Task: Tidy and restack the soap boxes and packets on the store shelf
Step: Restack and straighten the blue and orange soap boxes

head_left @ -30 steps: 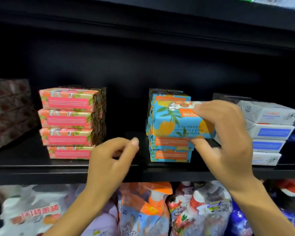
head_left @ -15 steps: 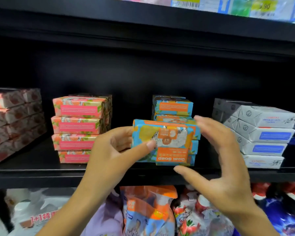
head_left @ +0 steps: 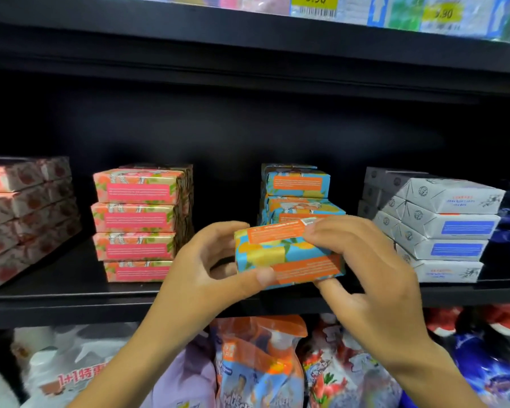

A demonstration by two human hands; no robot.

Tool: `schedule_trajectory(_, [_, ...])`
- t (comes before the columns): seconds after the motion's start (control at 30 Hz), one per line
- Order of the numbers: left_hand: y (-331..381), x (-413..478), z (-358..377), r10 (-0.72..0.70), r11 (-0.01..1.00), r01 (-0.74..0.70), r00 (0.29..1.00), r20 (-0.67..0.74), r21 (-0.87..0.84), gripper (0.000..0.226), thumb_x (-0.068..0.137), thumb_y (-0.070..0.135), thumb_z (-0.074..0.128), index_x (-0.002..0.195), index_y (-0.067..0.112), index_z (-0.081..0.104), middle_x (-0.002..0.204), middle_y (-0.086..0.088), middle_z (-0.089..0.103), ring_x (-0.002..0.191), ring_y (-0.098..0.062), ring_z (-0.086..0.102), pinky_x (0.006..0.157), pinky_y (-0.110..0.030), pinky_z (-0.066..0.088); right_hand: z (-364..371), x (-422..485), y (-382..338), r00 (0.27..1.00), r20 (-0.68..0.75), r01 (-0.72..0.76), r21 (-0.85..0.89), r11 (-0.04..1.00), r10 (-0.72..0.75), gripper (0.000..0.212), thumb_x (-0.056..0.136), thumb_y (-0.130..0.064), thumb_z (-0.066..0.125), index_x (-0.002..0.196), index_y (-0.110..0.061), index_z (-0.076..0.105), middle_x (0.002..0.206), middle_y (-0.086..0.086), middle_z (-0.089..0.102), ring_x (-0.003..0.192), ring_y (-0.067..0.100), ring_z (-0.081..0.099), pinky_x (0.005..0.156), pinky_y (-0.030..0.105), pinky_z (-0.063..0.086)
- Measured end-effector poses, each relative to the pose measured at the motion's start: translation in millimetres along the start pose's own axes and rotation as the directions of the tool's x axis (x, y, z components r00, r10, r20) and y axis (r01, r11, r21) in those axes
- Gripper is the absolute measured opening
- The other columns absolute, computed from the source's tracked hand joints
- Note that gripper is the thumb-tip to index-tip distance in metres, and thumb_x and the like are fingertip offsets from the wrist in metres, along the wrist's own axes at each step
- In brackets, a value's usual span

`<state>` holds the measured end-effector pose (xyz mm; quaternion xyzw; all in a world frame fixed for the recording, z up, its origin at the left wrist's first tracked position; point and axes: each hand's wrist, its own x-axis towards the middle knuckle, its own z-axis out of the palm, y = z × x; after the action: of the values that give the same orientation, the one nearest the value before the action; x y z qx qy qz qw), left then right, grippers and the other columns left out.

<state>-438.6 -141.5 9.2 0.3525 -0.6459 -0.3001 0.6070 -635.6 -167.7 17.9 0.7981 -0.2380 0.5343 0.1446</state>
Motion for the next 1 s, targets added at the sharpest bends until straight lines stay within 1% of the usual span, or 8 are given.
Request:
schedule_trajectory(0.2, [-1.3,-6.1,0.2,0.166,0.981,-0.166,0.986,0.007,0.105,0.053,0.053,0.032,0.084,0.102,0.031,0.064,0.105,0.003,0.07,0.1,-0.014,0.066,0.079,-0.02,0.052,-1.7,-7.5,4.5,0.994,0.099,0.038,0.088,0.995,-0.046,0.045,0.072,-0.013,0.074,0.113,-0.013,0.056,0.122,0.002,0.055,0.12,0.013,0.048,0.1,0.02,0.038])
schedule_trajectory(0.37, [17.9,-11.7,-5.8,0.323,0.84,-0.334,0.941,0.1,0.428,0.063,0.064,0.038,0.081,0.121,0.03,0.054,0.121,0.012,0.06,0.116,-0.014,0.057,0.094,-0.021,0.046,-13.4,-1.4,3.4,0.903,0.265,-0.421,0.397,0.815,0.337,0.073,0.065,-0.052,0.073,0.131,-0.031,0.048,0.123,-0.016,0.057,0.116,0.004,0.053,0.087,0.013,0.045])
schedule_trajectory(0.47, [27.9,-20.6,-10.9,0.262,0.747,-0.326,0.945,0.195,0.579,0.051,0.09,0.018,0.059,0.136,0.005,0.041,0.149,-0.016,0.035,0.138,-0.028,0.033,0.106,-0.025,0.031,-12.8,1.8,3.7,0.83,0.414,-0.552,0.507,0.662,0.374,0.068,0.064,-0.048,0.079,0.125,-0.038,0.05,0.113,-0.026,0.062,0.104,-0.003,0.06,0.081,0.01,0.046])
schedule_trajectory(0.53, [18.7,-13.4,-16.8,0.125,0.825,-0.216,0.971,0.204,0.523,0.048,0.095,0.008,0.047,0.139,0.001,0.031,0.155,-0.018,0.019,0.143,-0.028,0.021,0.108,-0.026,0.023,-11.2,4.9,1.6,0.836,0.404,-0.541,0.499,0.677,0.371,0.06,0.059,-0.04,0.078,0.115,-0.04,0.055,0.108,-0.027,0.063,0.098,-0.003,0.062,0.078,0.009,0.047])
schedule_trajectory(0.6, [10.2,-14.8,-6.9,0.218,0.807,-0.328,0.938,0.269,0.491,0.071,0.08,0.017,0.072,0.142,0.017,0.036,0.152,-0.006,0.033,0.139,-0.024,0.032,0.11,-0.038,0.031,-8.5,6.1,-2.6,0.859,0.349,-0.509,0.495,0.704,0.375,0.052,0.059,-0.028,0.083,0.101,-0.041,0.056,0.105,-0.024,0.064,0.094,-0.002,0.064,0.074,0.012,0.049])
schedule_trajectory(0.7, [-1.3,-19.8,-5.9,0.145,0.93,-0.162,0.987,0.074,0.331,0.088,0.057,0.039,0.084,0.132,0.046,0.04,0.133,0.018,0.05,0.128,-0.011,0.048,0.097,-0.029,0.046,-2.9,-0.6,-5.3,0.911,0.213,-0.41,0.381,0.829,0.354,0.055,0.06,-0.015,0.086,0.094,-0.041,0.052,0.104,-0.022,0.06,0.096,-0.004,0.059,0.072,0.008,0.047])
schedule_trajectory(0.83, [-8.6,-8.7,-3.9,-0.006,0.995,0.008,1.0,-0.022,0.1,0.072,0.049,0.044,0.082,0.116,0.032,0.059,0.11,0.01,0.069,0.102,-0.012,0.066,0.08,-0.02,0.052,8.7,-9.3,-2.4,0.973,0.086,-0.232,0.301,0.925,0.216,0.064,0.058,0.009,0.078,0.096,-0.033,0.048,0.103,-0.015,0.054,0.1,0.002,0.054,0.077,0.008,0.044])
schedule_trajectory(1.0, [-6.0,-9.5,-3.3,0.052,0.989,-0.047,0.998,-0.03,0.138,0.054,0.045,0.034,0.087,0.096,0.027,0.067,0.099,0.001,0.072,0.093,-0.014,0.069,0.076,-0.022,0.053,19.3,-13.2,3.8,0.996,0.047,-0.084,0.282,0.956,0.073,0.054,0.06,0.009,0.066,0.099,-0.021,0.045,0.108,-0.011,0.051,0.107,0.004,0.051,0.086,0.014,0.043])
